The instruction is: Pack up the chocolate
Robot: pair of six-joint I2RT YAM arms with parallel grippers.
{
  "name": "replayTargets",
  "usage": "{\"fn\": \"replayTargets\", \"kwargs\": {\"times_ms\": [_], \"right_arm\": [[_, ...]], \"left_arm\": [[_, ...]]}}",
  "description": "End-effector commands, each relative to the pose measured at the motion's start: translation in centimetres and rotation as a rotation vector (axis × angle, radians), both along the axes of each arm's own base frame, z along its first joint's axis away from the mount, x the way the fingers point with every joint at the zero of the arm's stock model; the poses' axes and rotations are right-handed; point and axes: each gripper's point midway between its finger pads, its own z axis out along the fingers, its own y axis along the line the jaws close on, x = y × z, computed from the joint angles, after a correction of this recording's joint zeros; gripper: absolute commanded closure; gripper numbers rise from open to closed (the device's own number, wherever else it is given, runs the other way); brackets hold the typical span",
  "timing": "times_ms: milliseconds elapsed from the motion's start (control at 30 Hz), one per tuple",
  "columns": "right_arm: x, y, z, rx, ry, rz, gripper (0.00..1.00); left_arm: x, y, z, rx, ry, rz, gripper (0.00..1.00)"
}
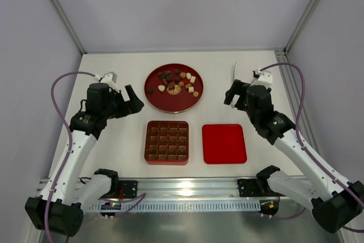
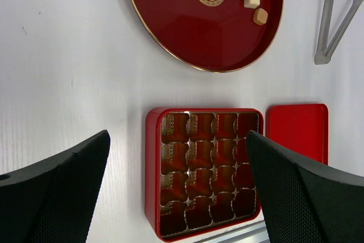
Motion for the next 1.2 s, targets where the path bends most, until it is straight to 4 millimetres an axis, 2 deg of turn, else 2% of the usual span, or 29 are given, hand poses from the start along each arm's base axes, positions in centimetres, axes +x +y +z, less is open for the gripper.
{"fn": "replayTargets", "kwargs": {"times_ms": [0, 67, 100, 167, 200, 233, 267, 300, 333, 367, 433, 467, 500, 600, 700, 800, 1067, 1167], "right_arm": [[1.0, 0.6, 3.8, -0.043, -0.056, 0.046, 0.00], [2.1, 0.7, 4.0, -0.078, -0.051, 0.046, 0.00], [3.1, -0.1, 5.0, -0.083, -0.059, 0.014, 0.00], [4.9, -0.3, 3.5, -0.079, 0.009, 0.041, 0.00], [6.3, -2.1, 3.9, -0.055, 0.012, 0.004, 0.00], [7.1, -1.7, 3.6, -0.023, 0.028, 0.043, 0.00], [8.6, -1.8, 1.4, -0.033, 0.097, 0.044, 0.00], [9.6, -2.3, 2.1, -0.036, 0.104, 0.032, 0.00], [10.5, -2.5, 1.3, -0.055, 0.134, 0.022, 0.00], [11.5, -2.6, -0.5, -0.087, 0.185, 0.017, 0.00], [13.1, -2.8, -1.0, -0.104, 0.189, 0.005, 0.00], [13.9, -3.1, -3.1, -0.118, 0.239, -0.007, 0.00], [14.6, -3.4, -3.2, -0.112, 0.245, -0.018, 0.00], [15.5, -4.4, -6.0, -0.082, 0.328, -0.048, 0.03], [16.2, -4.9, -8.0, -0.109, 0.361, -0.066, 0.03], [16.7, -5.3, -8.8, -0.136, 0.383, -0.071, 0.03], [16.8, -6.1, -12.9, -0.175, 0.477, -0.101, 0.04], [16.7, -6.5, -13.6, -0.184, 0.488, -0.116, 0.05]], "left_arm": [[-0.1, -0.2, 0.2, -0.002, -0.012, -0.023, 0.00], [-0.2, -0.4, 0.2, -0.007, -0.012, -0.029, 0.00], [-0.1, -0.4, 0.2, -0.007, -0.012, -0.029, 0.00], [-0.1, -0.4, 0.3, -0.006, -0.014, -0.028, 0.00], [-0.1, -0.4, 0.3, -0.007, -0.014, -0.027, 0.00], [-0.2, -0.4, 0.3, -0.007, -0.015, -0.029, 0.00], [-0.2, -0.3, 0.5, -0.007, -0.023, -0.027, 0.00], [-0.3, -0.3, 0.6, -0.006, -0.025, -0.026, 0.00], [-0.2, -0.2, 0.6, -0.005, -0.030, -0.023, 0.00], [-0.3, -0.2, 0.8, -0.006, -0.034, -0.023, 0.00], [-0.3, -0.3, 0.9, -0.010, -0.038, -0.025, 0.00], [-0.3, -0.2, 0.9, -0.007, -0.037, -0.024, 0.00], [-0.3, -0.3, 1.0, -0.009, -0.040, -0.026, 0.00], [-0.4, -0.1, 1.1, -0.005, -0.049, -0.020, 0.00], [-0.5, 0.0, 1.3, -0.001, -0.056, -0.014, 0.00], [-0.5, 0.0, 1.0, 0.000, -0.048, -0.014, 0.00], [-0.5, 0.0, 1.1, 0.000, -0.051, -0.014, 0.00], [-0.5, 0.0, 0.9, 0.001, -0.044, -0.014, 0.00]]}}
